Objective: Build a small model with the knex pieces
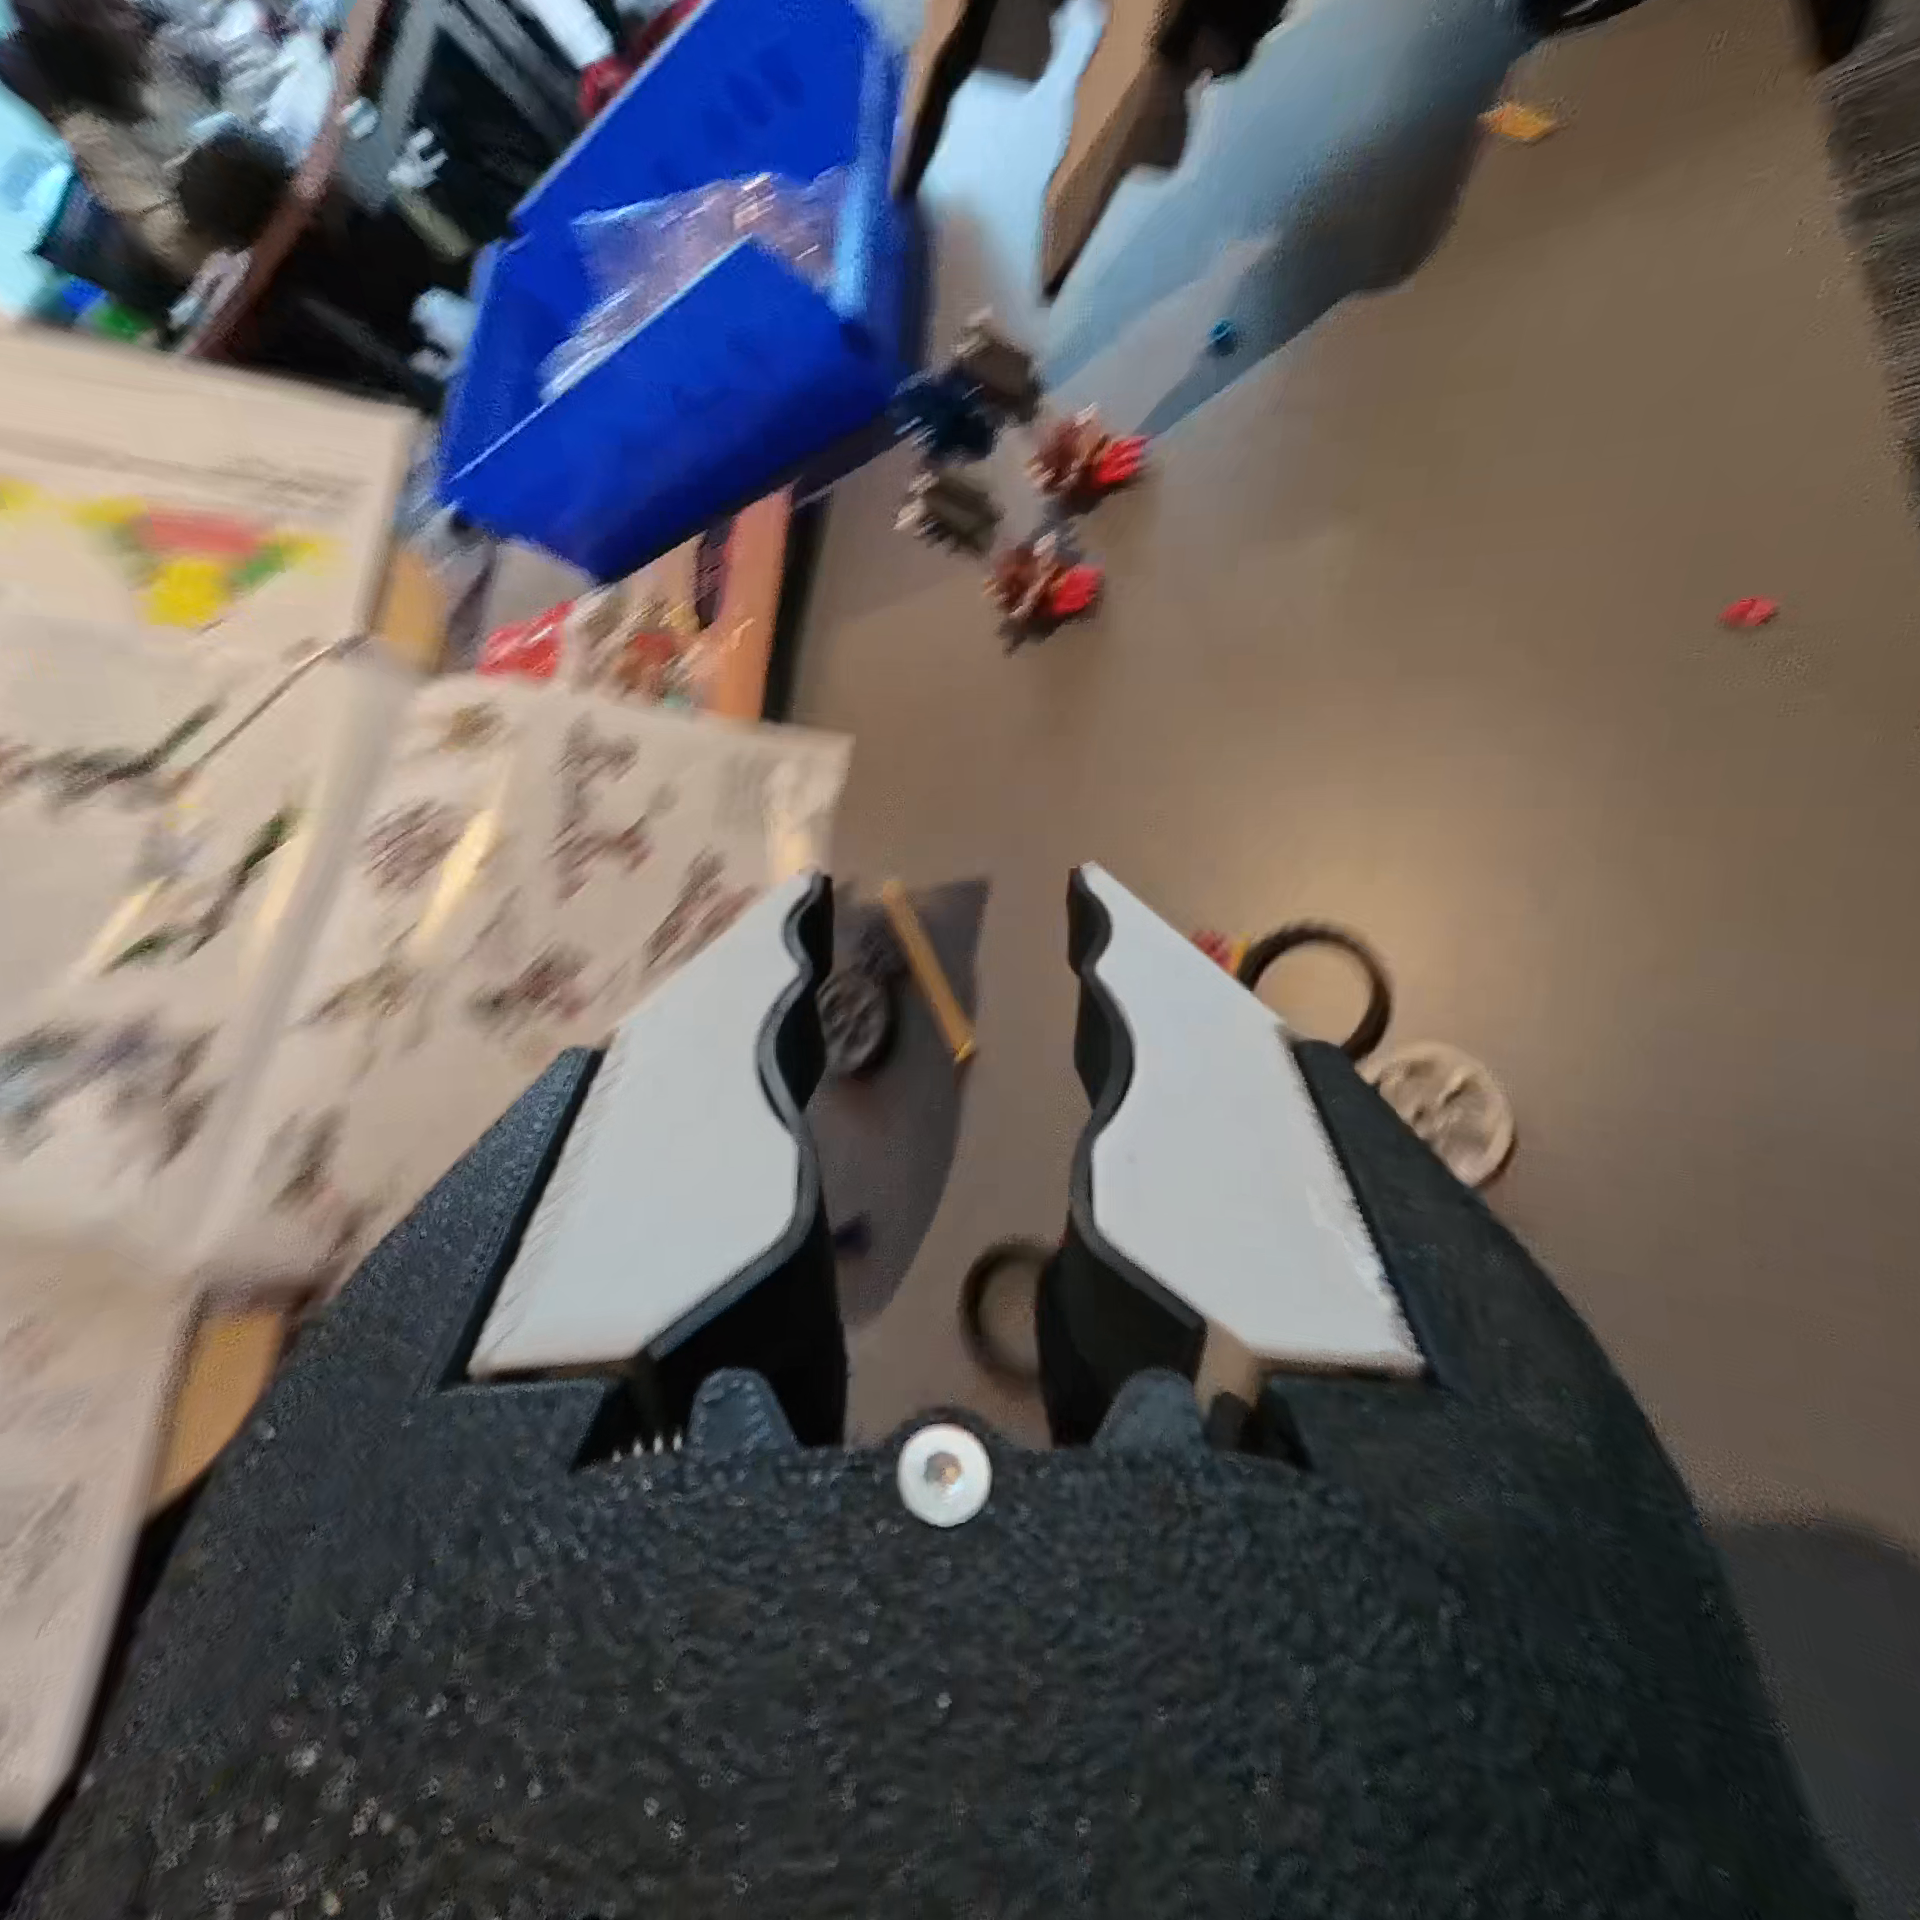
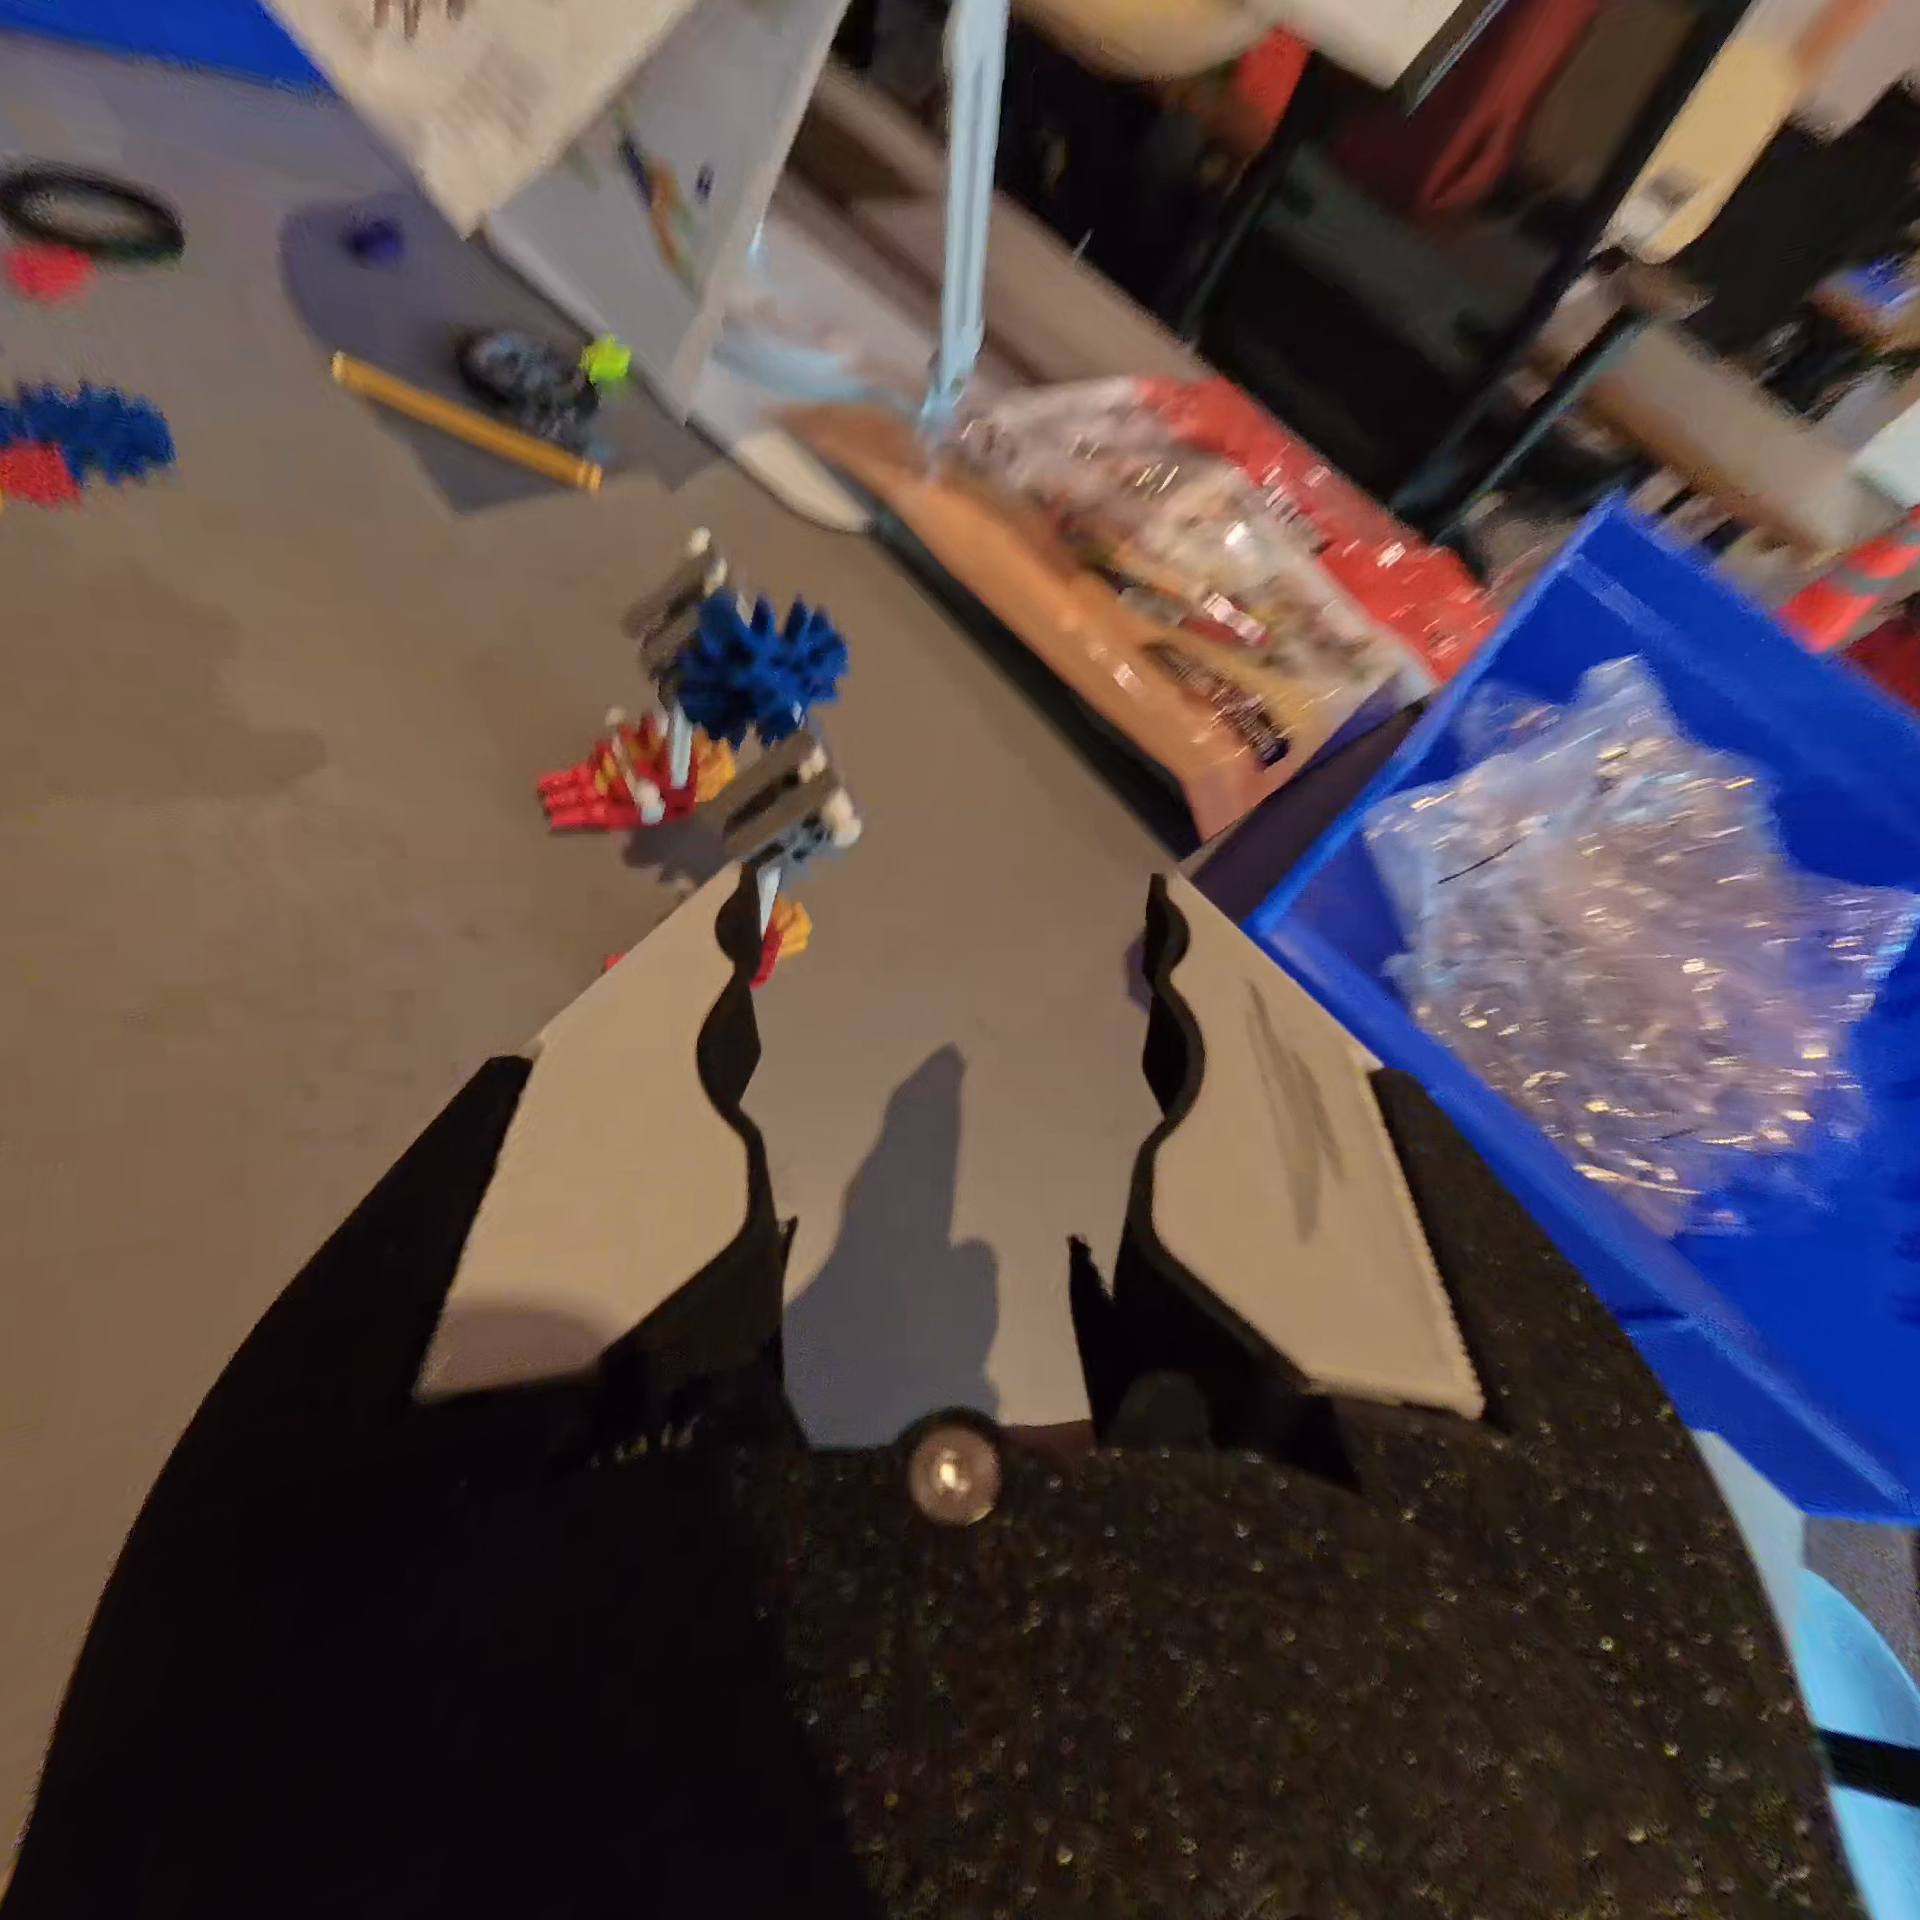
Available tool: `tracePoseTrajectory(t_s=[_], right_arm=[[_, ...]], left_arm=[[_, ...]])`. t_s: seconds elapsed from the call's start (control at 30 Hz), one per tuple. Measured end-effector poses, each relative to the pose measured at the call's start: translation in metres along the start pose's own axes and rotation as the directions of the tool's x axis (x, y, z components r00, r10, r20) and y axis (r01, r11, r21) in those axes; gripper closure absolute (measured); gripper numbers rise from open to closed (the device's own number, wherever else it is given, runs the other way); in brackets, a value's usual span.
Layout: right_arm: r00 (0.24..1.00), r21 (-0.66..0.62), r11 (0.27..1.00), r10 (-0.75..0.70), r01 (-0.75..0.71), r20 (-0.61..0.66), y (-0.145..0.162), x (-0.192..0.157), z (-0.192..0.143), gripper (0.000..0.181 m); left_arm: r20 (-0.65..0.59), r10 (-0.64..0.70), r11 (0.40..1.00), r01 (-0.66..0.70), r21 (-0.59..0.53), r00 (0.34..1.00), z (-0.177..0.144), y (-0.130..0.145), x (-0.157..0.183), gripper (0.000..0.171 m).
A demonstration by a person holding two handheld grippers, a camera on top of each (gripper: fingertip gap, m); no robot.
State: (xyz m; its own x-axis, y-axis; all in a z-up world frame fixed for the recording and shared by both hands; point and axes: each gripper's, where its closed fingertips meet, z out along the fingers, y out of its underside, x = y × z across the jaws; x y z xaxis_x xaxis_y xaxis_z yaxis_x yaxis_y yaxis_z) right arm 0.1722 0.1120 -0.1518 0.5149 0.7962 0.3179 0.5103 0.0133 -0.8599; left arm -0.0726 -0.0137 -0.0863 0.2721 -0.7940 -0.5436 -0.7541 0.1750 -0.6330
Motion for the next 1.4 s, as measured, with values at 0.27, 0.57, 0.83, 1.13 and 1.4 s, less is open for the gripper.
tracePoseTrajectory(t_s=[0.27,0.57,0.83,1.13,1.4], right_arm=[[0.991,0.308,0.943,-0.130,0.126,-0.007,-0.089,-0.046,-0.018,0.122],[0.973,0.392,0.916,-0.162,0.085,0.167,-0.112,-0.102,0.025,0.126],[0.968,0.352,0.936,-0.113,0.028,0.224,-0.089,-0.099,0.034,0.127],[0.976,0.302,0.953,-0.065,0.000,0.206,-0.073,-0.085,0.045,0.129],[0.981,0.275,0.961,-0.021,-0.032,0.191,-0.064,-0.076,0.051,0.129]], left_arm=[[0.359,-0.125,0.890,0.264,-0.371,0.925,-0.158,0.151,-0.112,0.139],[0.164,-0.358,0.684,0.378,-0.625,0.919,-0.173,0.277,-0.067,0.132],[0.015,-0.498,0.502,0.302,-0.811,0.867,-0.172,0.332,-0.014,0.128],[0.039,-0.393,0.607,0.291,-0.740,0.919,-0.139,0.329,-0.047,0.127],[0.107,-0.344,0.716,0.334,-0.613,0.933,-0.092,0.321,-0.101,0.124]])
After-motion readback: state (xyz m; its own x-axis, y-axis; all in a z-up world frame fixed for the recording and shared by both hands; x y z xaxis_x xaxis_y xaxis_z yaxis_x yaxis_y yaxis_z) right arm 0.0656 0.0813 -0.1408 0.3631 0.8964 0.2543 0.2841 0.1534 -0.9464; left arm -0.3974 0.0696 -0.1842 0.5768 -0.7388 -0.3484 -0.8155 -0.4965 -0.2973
